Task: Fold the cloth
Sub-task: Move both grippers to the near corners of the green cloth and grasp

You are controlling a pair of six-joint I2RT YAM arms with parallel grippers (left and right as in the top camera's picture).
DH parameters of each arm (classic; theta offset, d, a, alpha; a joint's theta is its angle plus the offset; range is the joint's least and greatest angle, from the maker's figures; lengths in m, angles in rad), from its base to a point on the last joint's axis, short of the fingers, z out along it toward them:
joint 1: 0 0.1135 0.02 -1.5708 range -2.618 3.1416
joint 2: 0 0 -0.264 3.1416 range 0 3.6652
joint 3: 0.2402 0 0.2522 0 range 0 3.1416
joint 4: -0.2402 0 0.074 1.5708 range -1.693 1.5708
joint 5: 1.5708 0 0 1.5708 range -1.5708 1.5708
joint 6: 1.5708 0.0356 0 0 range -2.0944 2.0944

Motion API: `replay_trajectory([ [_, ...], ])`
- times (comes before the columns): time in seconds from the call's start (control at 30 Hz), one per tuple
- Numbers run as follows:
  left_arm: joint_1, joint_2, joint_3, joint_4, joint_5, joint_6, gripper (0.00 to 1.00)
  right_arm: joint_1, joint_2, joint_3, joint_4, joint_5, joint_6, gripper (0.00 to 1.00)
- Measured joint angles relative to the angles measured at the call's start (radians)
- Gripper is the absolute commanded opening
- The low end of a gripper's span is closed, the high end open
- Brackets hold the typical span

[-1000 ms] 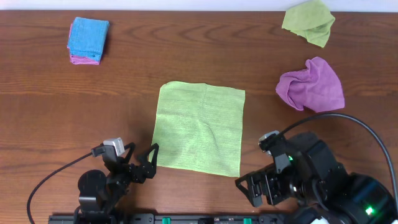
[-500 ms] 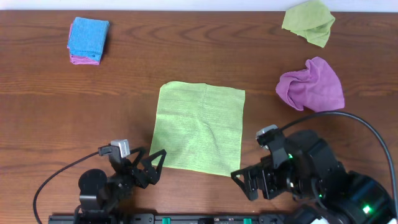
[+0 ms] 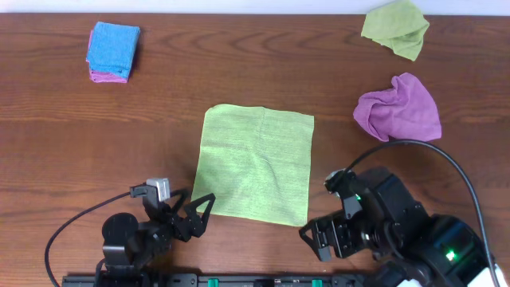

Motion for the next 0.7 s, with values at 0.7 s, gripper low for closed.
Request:
replay_trajectory([
  [0.7,-0.08,0.636,0.429,-0.478,-0.346,0.22,0.73,0.0,0.003,-0.004,0.095,0.12,0.003,0.84],
])
